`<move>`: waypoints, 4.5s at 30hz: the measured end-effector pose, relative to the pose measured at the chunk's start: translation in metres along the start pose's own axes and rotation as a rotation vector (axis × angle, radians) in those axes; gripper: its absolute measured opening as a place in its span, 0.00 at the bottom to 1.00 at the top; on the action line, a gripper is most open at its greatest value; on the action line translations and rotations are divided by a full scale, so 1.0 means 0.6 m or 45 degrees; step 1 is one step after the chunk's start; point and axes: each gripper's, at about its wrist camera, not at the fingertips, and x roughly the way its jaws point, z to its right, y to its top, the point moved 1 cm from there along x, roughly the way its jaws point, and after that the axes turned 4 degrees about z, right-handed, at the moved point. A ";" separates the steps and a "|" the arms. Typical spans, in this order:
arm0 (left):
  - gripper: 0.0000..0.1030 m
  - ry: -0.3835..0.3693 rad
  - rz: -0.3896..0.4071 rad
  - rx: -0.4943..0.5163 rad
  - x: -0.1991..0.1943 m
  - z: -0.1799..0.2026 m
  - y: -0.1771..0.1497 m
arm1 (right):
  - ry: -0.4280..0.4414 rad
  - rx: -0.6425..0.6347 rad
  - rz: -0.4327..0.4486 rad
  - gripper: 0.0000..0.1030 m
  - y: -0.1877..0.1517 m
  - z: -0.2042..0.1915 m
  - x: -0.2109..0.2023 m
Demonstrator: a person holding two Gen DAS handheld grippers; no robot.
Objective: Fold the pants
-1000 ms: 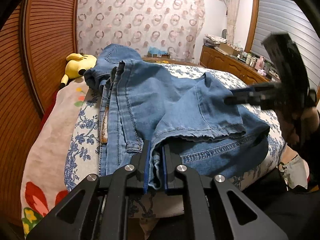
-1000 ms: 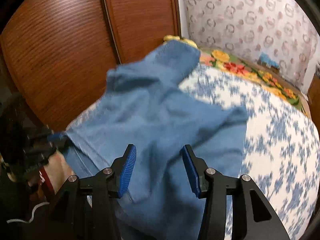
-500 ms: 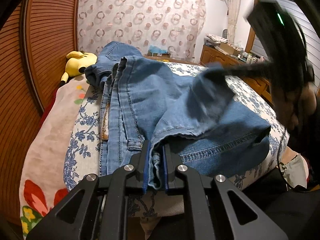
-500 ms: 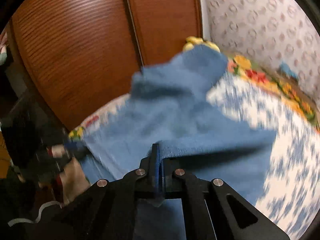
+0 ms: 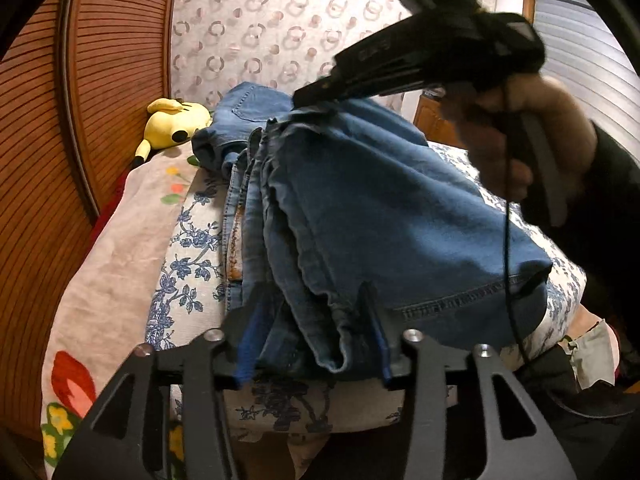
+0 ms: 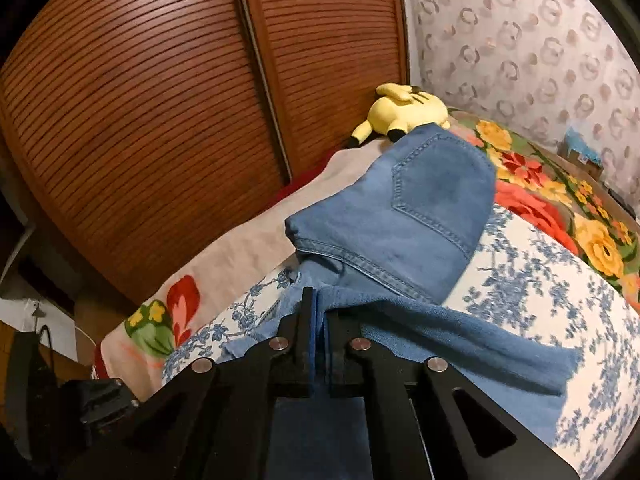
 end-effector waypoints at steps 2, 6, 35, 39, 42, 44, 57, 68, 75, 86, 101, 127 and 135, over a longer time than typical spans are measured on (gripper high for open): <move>0.47 -0.004 -0.006 0.000 0.002 -0.001 -0.001 | 0.021 0.009 0.031 0.32 0.004 -0.006 -0.006; 0.47 -0.003 -0.003 -0.005 0.005 0.000 -0.002 | 0.040 0.009 0.095 0.58 0.005 -0.005 -0.030; 0.47 0.049 0.001 0.031 0.022 0.012 0.023 | -0.176 0.262 -0.105 0.58 -0.242 0.242 -0.100; 0.47 0.058 -0.007 0.028 0.028 0.011 0.023 | -0.132 0.295 -0.117 0.58 -0.252 0.241 -0.087; 0.47 0.064 -0.013 0.023 0.030 0.009 0.024 | -0.080 0.291 -0.106 0.51 -0.253 0.237 -0.074; 0.47 0.064 -0.013 0.025 0.030 0.009 0.024 | -0.073 0.249 -0.110 0.40 -0.255 0.228 -0.067; 0.47 0.064 0.011 0.011 0.028 0.008 0.037 | -0.116 0.163 0.120 0.07 -0.202 0.182 -0.150; 0.47 0.022 0.041 0.069 0.034 0.040 0.064 | -0.264 0.146 0.196 0.07 -0.203 0.219 -0.243; 0.47 -0.036 0.067 0.126 0.053 0.083 0.096 | -0.495 0.413 0.121 0.07 -0.291 0.380 -0.302; 0.64 -0.197 0.079 0.155 0.103 0.170 0.150 | -0.601 0.504 0.060 0.07 -0.409 0.500 -0.330; 0.75 -0.295 0.012 0.275 0.162 0.288 0.140 | -0.567 0.592 0.094 0.44 -0.510 0.437 -0.371; 0.76 -0.293 -0.099 0.341 0.209 0.335 0.071 | -0.655 0.661 0.167 0.46 -0.581 0.319 -0.397; 0.76 -0.291 -0.102 0.342 0.214 0.336 0.069 | -0.604 0.672 0.197 0.23 -0.580 0.312 -0.396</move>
